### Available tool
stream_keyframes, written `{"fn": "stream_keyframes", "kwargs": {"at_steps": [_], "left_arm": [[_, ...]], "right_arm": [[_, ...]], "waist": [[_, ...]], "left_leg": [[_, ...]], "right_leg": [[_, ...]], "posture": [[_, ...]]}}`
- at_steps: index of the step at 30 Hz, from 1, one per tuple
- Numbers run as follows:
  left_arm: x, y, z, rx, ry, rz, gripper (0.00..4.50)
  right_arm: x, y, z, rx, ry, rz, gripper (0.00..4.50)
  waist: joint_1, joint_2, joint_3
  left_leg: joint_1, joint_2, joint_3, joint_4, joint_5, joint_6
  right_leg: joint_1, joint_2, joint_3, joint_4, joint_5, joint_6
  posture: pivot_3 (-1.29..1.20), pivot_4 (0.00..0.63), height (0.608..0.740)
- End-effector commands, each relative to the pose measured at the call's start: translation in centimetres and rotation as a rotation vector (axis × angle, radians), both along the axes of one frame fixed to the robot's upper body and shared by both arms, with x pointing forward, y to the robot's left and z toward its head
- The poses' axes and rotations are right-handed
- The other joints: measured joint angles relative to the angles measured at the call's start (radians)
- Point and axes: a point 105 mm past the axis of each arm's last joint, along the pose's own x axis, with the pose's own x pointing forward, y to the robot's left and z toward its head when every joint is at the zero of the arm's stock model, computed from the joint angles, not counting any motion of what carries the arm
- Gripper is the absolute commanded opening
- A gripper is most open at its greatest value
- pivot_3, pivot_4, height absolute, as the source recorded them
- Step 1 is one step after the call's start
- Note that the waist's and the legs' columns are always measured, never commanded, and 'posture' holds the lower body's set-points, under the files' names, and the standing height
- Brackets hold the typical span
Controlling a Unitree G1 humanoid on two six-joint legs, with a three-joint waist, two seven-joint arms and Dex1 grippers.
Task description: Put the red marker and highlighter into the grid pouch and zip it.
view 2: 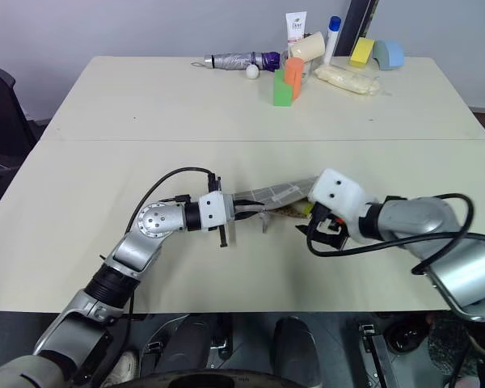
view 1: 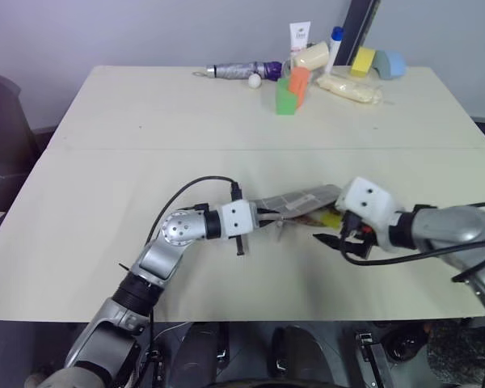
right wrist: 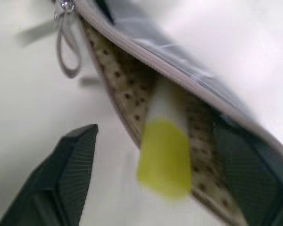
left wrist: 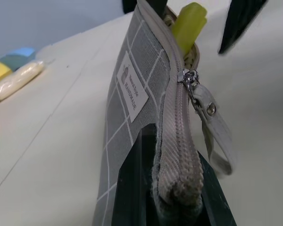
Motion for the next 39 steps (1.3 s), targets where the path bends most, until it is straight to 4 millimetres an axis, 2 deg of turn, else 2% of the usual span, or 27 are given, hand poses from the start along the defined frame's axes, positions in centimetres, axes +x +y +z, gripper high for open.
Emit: {"fn": "stream_keyframes", "kwargs": {"at_steps": [1, 5, 7, 9, 12, 14, 18, 24, 27, 32, 37, 39], "left_arm": [[0.4, 0.2, 1.6, -0.078, 0.015, 0.035, 0.0], [1.7, 0.1, 2.8, -0.206, 0.143, 0.117, 0.0], [2.1, -0.2, 3.4, -0.266, 0.21, 0.144, 0.0], [2.4, -0.6, 4.2, -0.318, 0.255, 0.154, 0.0], [2.8, -1.0, 5.1, -0.375, 0.304, 0.173, 0.0], [3.0, -1.2, 5.5, -0.401, 0.324, 0.181, 0.0], [3.0, -1.7, 5.9, -0.415, 0.334, 0.186, 0.0], [2.8, -2.3, 6.1, -0.428, 0.342, 0.183, 0.0], [2.8, -2.3, 6.2, -0.428, 0.338, 0.186, 0.0], [3.1, -1.7, 6.4, -0.433, 0.323, 0.207, 0.0], [3.5, -1.0, 6.3, -0.426, 0.305, 0.234, 0.0], [3.7, -0.4, 6.2, -0.406, 0.281, 0.25, 0.0]], "right_arm": [[-0.4, -0.5, 3.1, 0.037, -0.098, 0.034, 3.72], [-0.7, -0.8, 4.8, 0.119, -0.128, 0.045, 3.72], [-0.9, -0.3, 4.9, 0.191, -0.117, 0.058, 3.72], [-1.0, 0.5, 4.4, 0.272, -0.086, 0.068, 3.72], [-1.0, 1.4, 2.6, 0.349, -0.027, 0.057, 3.72], [-0.3, 2.3, 1.7, 0.398, -0.02, 0.026, 3.72], [2.4, 4.0, 0.3, 0.532, -0.011, -0.097, 3.72], [4.5, 6.8, -0.5, 0.638, 0.005, -0.138, 3.72], [5.2, 7.0, -0.8, 0.648, 0.003, -0.165, 2.86], [5.2, 6.7, -0.1, 0.657, -0.015, -0.154, 0.16], [5.2, 5.7, 0.3, 0.581, -0.05, -0.152, 0.07], [5.8, 3.3, 1.6, 0.502, -0.139, -0.202, 0.07]], "waist": [[0.0, 0.0, 0.0], [0.001, 0.0, 0.0], [0.001, 0.0, 0.0], [0.0, -0.001, 0.0], [0.002, -0.001, 0.0], [0.0, -0.001, 0.0], [-0.003, -0.001, 0.0], [0.0, -0.001, 0.0], [0.001, -0.001, 0.0], [-0.002, -0.001, 0.0], [-0.001, -0.001, 0.0], [0.001, -0.001, 0.0]], "left_leg": [[0.0, 0.0, 0.0, 0.0, 0.0, 0.0], [0.0, 0.0, 0.0, 0.0, 0.0, 0.0], [0.0, 0.0, 0.0, 0.001, 0.0, 0.0], [0.0, 0.0, 0.0, 0.001, 0.0, 0.0], [0.0, 0.0, 0.0, 0.001, 0.0, 0.0], [0.0, -0.001, 0.0, 0.001, 0.0, -0.001], [0.0, 0.0, 0.0, 0.001, 0.003, -0.005], [0.0, -0.001, 0.001, 0.001, 0.004, -0.006], [0.0, -0.001, 0.001, 0.001, 0.004, -0.006], [0.0, -0.001, 0.001, 0.001, 0.004, -0.006], [0.0, -0.001, 0.001, 0.0, 0.003, -0.004], [0.0, -0.001, 0.001, 0.0, 0.002, -0.004]], "right_leg": [[0.0, 0.0, 0.0, 0.0, 0.0, 0.0], [0.0, 0.0, 0.0, 0.0, 0.0, 0.0], [0.001, 0.0, 0.0, 0.0, 0.0, 0.0], [0.001, 0.0, 0.0, 0.0, 0.0, 0.0], [0.001, 0.001, 0.0, 0.001, 0.0, 0.0], [0.001, 0.001, 0.0, 0.001, 0.0, 0.0], [0.0, 0.002, 0.0, 0.002, 0.0, 0.0], [0.0, 0.002, 0.0, 0.002, 0.0, 0.0], [0.0, 0.002, 0.0, 0.002, 0.0, 0.0], [0.0, 0.002, 0.0, 0.002, 0.0, 0.0], [0.0, 0.002, 0.0, 0.002, 0.0, 0.0], [0.0, 0.002, 0.0, 0.002, 0.0, 0.0]], "posture": [[0.0, 0.15, 0.74], [0.0, 0.15, 0.74], [0.0, 0.15, 0.74], [0.0, 0.15, 0.74], [0.0, 0.15, 0.74], [0.0, 0.15, 0.74], [0.0, 0.15, 0.74], [0.0, 0.15, 0.74], [0.0, 0.15, 0.74], [0.0, 0.15, 0.74], [0.0, 0.15, 0.74], [0.0, 0.15, 0.74]]}}
